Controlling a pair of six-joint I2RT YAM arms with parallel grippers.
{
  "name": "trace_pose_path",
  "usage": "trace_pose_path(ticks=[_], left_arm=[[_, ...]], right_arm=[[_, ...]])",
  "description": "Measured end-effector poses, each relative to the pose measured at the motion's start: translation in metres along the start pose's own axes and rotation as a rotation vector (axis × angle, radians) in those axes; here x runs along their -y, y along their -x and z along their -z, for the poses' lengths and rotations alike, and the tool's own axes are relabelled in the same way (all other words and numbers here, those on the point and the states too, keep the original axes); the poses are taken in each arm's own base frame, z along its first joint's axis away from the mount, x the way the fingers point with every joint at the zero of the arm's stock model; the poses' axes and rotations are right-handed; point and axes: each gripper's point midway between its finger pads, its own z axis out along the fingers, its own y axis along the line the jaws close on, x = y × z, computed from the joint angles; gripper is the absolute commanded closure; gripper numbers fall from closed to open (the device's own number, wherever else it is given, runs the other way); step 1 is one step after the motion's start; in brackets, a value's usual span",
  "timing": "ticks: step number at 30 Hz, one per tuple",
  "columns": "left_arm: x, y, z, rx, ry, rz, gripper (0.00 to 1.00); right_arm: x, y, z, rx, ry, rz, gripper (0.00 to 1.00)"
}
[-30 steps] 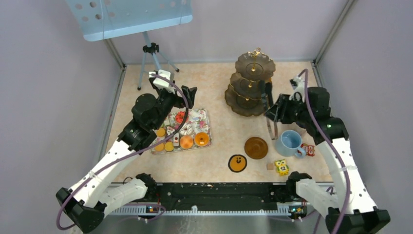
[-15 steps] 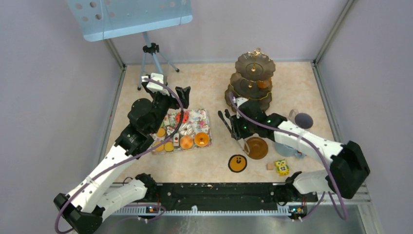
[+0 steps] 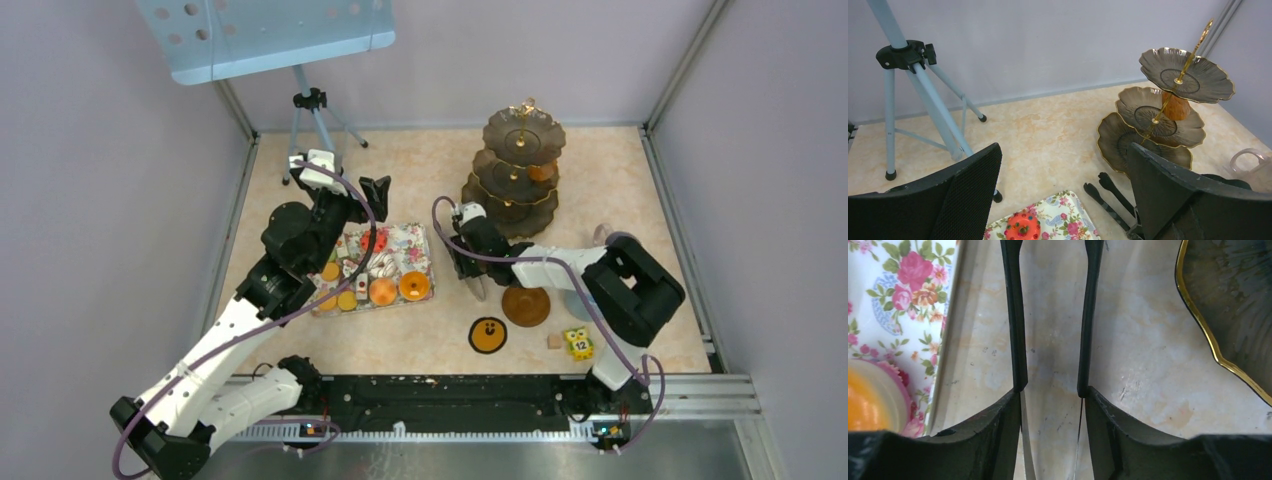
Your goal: Serve the afternoon tea
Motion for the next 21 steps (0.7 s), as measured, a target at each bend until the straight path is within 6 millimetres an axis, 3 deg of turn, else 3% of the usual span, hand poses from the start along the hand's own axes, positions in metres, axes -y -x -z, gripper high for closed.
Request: trace_pose_path(ticks=[3,8,16,21], left_arm=[[0.000,0.000,0.000,0.000,0.000,0.000,0.01],[0.000,0.000,0.000,0.000,0.000,0.000,0.01],[0.001,-0.002,-0.002,-0.005,-0.004,-0.001,0.01],[0.002,-0.002,-0.002,-0.005,-0.008,0.003,0.01]], right_arm=[[0.001,-0.001,-0.008,0.041,0.001,-0.006,0.36],[0.000,0.003,-0.012,0.160,0.007,0.005,0.29],[-0.003,-0.009,-0.007,0.284,-0.047,0.069,0.28],[-0.007,-0.006,-0.012,0.375,-0.071,0.058,0.32]])
